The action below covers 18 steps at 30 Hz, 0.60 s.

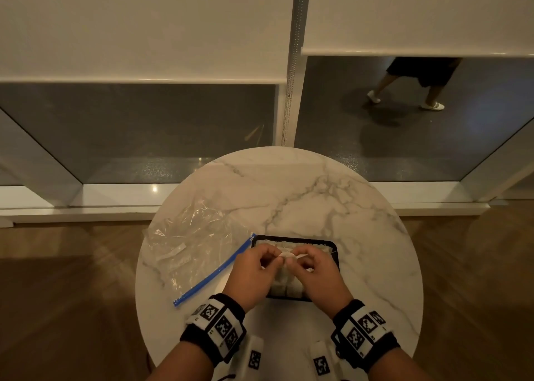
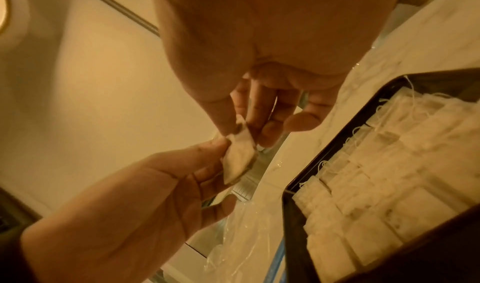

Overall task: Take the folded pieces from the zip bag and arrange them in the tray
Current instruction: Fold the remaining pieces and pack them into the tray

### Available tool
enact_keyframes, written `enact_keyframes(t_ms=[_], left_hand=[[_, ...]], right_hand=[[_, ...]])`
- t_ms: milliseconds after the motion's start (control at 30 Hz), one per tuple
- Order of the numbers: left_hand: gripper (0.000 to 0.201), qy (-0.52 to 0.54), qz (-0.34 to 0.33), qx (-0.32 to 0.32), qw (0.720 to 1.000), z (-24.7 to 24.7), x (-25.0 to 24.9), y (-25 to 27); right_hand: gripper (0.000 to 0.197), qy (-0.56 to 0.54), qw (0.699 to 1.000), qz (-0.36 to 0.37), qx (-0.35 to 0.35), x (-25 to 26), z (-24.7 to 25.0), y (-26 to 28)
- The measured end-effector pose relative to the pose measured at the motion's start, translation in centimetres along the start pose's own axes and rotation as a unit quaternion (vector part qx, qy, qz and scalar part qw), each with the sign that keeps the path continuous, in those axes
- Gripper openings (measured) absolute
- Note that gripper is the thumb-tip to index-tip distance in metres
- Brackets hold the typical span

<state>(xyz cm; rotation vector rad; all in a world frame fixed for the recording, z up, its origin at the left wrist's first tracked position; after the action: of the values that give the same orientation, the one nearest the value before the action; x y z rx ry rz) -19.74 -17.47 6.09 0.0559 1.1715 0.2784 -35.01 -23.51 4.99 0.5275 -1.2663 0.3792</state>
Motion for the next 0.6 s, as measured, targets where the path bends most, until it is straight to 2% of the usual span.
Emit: enact_keyframes(t_ms=[100,233,367,433,467,567,600], left_hand=[[0.006,-0.002,-0.01,0.001,1.0,0.1,0.0,-0.1],[0.005,-0.002,-0.018,-0.002,1.0,0.2,0.1,-0.2],[0.005,-0.005,-0.025,0.011,1.0,0.0,0.2,-0.3],[0.007,-0.005,-0.025,0.002,1.0,0.0,0.3,-0.3],[0.009,-0.005,-0.021,-0.008,1.0,0.0,0.4,-0.3],[0.014,-0.027,0.017,-0.019,0.999,-0.2,1.7,-0.3],[0.018,-0.042,0.034,-0.014,0.998,-0.4,2.3,-0.3]], right_hand=[[0.002,0.029,0.999,0.018,0.015,0.8,0.2,-0.1],[0.01,0.085,0.996,0.029,0.018,1.3,0.8,-0.9],[0.012,0.172,0.981,0.066,0.064,2.4,1.3,-1.4],[0.013,0.183,0.979,0.068,0.064,2.4,2.0,-1.9],[0.012,0.186,0.979,0.072,0.04,2.3,2.6,-2.1],[0.009,0.231,0.963,0.1,-0.091,1.7,5.4,-2.5],[0.009,0.235,0.962,0.089,-0.108,1.3,6.1,-2.5]])
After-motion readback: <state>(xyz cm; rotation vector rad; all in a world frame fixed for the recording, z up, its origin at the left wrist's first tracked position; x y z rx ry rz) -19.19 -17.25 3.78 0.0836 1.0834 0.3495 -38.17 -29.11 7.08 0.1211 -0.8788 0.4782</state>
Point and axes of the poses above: each hand's wrist, its own y-axis away from the middle knuckle, its own z-axis out of the back of the hand, x = y × z, the point moved 3 cm from there along -y, towards the middle knuckle, and after that the axes turned 7 degrees about x, right-handed, at the moved point
